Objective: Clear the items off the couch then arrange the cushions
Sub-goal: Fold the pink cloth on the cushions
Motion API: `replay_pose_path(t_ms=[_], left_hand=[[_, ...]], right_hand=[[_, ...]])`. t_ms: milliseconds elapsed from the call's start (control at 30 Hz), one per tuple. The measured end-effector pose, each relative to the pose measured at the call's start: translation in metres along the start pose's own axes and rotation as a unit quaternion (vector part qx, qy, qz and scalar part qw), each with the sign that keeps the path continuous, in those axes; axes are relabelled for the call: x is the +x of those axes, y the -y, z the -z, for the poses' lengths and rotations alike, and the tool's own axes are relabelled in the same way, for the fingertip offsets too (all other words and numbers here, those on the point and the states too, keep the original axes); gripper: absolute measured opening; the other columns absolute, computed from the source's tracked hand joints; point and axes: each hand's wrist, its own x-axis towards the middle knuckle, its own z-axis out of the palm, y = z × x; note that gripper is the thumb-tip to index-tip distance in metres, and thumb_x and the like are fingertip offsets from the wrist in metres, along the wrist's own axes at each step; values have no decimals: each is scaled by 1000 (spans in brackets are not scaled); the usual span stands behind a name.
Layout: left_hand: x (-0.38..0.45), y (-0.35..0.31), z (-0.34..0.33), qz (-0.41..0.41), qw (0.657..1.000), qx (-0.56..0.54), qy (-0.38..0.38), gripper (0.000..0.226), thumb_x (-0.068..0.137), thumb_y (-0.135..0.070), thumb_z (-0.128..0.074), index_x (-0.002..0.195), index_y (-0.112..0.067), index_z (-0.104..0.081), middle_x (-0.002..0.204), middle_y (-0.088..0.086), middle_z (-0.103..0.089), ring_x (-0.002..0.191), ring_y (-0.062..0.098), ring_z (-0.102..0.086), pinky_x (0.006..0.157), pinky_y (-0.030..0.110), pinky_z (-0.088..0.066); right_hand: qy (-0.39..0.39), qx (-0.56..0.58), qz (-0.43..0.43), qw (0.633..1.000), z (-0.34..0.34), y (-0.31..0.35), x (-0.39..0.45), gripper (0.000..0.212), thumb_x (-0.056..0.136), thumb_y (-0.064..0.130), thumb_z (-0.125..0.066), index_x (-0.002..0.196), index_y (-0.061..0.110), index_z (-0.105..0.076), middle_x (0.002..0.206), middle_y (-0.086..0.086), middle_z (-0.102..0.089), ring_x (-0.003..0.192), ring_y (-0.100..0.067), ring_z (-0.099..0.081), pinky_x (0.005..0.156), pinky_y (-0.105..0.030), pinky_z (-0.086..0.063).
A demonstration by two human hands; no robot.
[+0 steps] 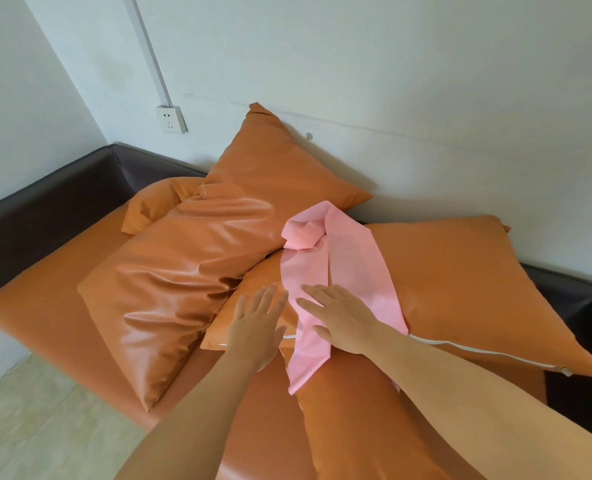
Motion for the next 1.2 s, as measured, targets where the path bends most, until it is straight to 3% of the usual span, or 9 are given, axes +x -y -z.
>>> replay_pose_path(t_ms=[233, 367, 467, 600, 700, 800, 933, 1033, 1200], left_hand=[[12, -4, -23, 15, 999, -29, 17, 77, 53, -41, -91, 122, -16, -67, 125, 6, -65, 109, 25, -65, 88, 49, -52], [9, -7, -42, 13, 998, -50, 19, 83, 56, -40, -90, 127, -17, -55, 125, 7, -64, 108, 26, -65, 95, 46, -33], [5, -6, -49, -1, 997, -69, 27, 85, 57, -39, -89, 128, -18, -47, 126, 7, -63, 109, 26, -65, 94, 44, -30], [1, -4, -49, 3, 995, -71, 64, 72, 65, -45, -82, 127, -19, -56, 127, 5, -63, 110, 23, -64, 96, 43, -28], [-1, 0, -42, -11, 993, -78, 89, 60, 78, -55, -46, 119, -16, -66, 123, 3, -65, 108, 21, -65, 96, 42, -28], [-1, 2, -23, 11, 989, -84, 118, 69, 77, -61, -34, 118, -17, -67, 123, -1, -65, 110, 18, -64, 98, 40, -25], [4, -3, 0, 30, 990, -114, 80, 86, 77, -74, -14, 142, -26, -42, 152, -10, -34, 141, 12, -30, 109, 38, 0], [11, -10, 18, 31, 990, -133, 36, 60, 92, -65, -35, 140, -29, -41, 153, -11, -30, 142, 10, -23, 109, 37, 4], [8, -10, 43, 47, 973, -222, -48, 21, 96, -38, -56, 102, -25, -70, 127, -10, -58, 122, 11, -48, 101, 33, -7]], right_hand=[[48, -98, 21, 994, -30, -6, 21, 50, 96, 21, -54, 143, 22, -37, 160, -9, -11, 144, -29, -17, 116, -47, -12], [50, -164, 29, 985, -51, -6, 24, 27, 88, 24, -63, 115, 23, -67, 154, -5, -27, 140, -31, -23, 116, -55, -12], [42, -140, 17, 989, -51, -4, 29, 31, 89, 21, -63, 119, 22, -64, 145, -6, -41, 137, -33, -29, 114, -57, -18], [-74, -43, 12, 996, -43, -3, 30, 33, 59, 22, -87, 87, 21, -70, 84, 3, -70, 83, -23, -66, 80, -38, -55], [-116, 31, -19, 993, -23, -4, 24, 25, 68, 19, -84, 87, 16, -68, 73, 1, -68, 62, -22, -64, 59, -31, -53], [-172, 56, -41, 983, -7, -5, 16, 11, 83, 21, -71, 90, 15, -67, 68, 0, -65, 55, -21, -60, 50, -30, -51], [-201, 70, -51, 976, 13, -5, 7, 15, 90, 24, -56, 96, 15, -67, 69, -1, -66, 54, -23, -59, 46, -30, -49], [-225, 63, -52, 971, 31, 0, 3, 16, 91, 24, -57, 100, 15, -67, 72, -1, -68, 54, -21, -60, 45, -30, -50], [-269, 58, -55, 960, 61, 9, -3, 36, 96, 32, -36, 93, 16, -68, 61, 0, -63, 46, -21, -54, 37, -30, -44]])
